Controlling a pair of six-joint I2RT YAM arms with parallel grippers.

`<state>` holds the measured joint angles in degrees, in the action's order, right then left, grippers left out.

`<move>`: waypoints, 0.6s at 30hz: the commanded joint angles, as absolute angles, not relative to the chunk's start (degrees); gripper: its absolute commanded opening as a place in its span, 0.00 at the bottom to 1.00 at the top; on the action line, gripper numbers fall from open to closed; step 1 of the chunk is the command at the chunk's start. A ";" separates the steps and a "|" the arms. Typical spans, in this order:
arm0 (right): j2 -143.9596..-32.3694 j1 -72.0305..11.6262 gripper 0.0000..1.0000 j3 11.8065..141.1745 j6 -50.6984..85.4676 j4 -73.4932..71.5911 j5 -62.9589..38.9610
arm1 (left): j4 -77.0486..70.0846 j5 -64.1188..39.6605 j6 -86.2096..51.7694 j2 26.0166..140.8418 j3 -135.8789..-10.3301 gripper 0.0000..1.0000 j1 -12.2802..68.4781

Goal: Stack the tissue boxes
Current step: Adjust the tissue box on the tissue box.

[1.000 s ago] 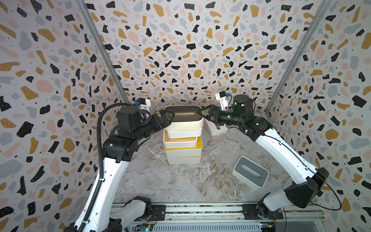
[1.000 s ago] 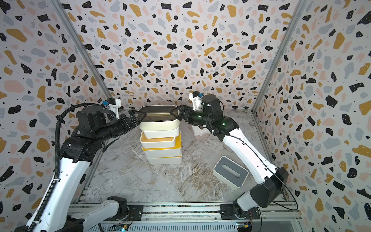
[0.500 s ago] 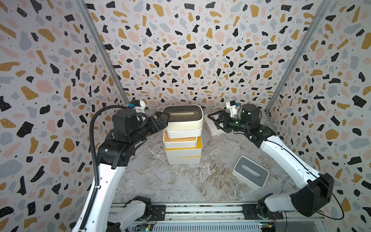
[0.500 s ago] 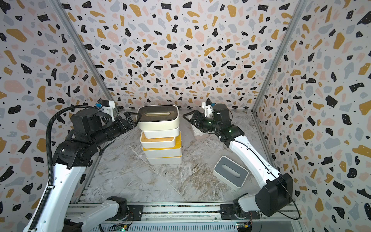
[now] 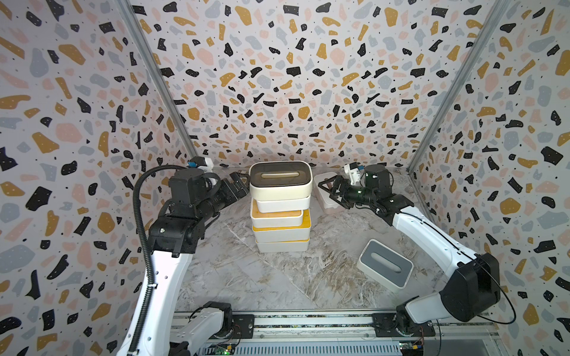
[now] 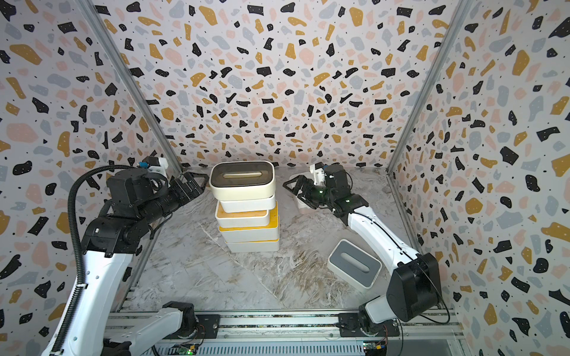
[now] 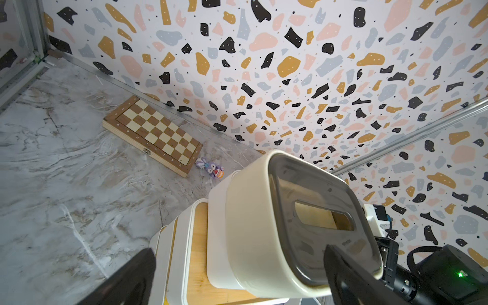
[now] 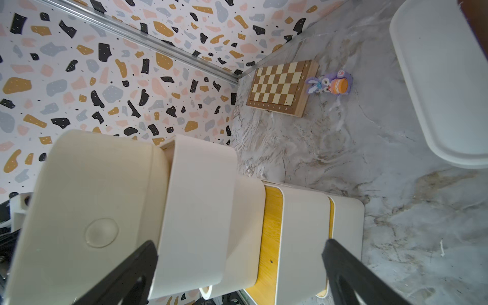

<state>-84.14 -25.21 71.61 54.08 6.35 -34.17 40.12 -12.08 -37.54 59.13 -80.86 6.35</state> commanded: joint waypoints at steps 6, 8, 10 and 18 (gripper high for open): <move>-86.62 -25.62 1.00 74.96 50.93 6.42 -34.77 | 32.95 -18.72 -44.65 57.88 -72.18 1.00 2.90; -88.09 -26.13 1.00 75.38 50.73 6.31 -35.84 | 30.00 -18.85 -47.15 56.25 -68.69 1.00 2.69; -88.98 -26.78 1.00 76.05 50.24 6.62 -35.65 | 29.54 -18.29 -47.46 55.35 -67.13 1.00 2.47; -88.38 -28.86 1.00 76.37 49.84 6.50 -35.81 | 27.84 -21.18 -49.01 53.62 -68.64 1.00 1.93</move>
<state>-90.15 -28.05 74.22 51.00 6.48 -35.03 29.23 -18.72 -47.79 53.98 -67.77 2.28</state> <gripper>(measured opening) 0.993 0.996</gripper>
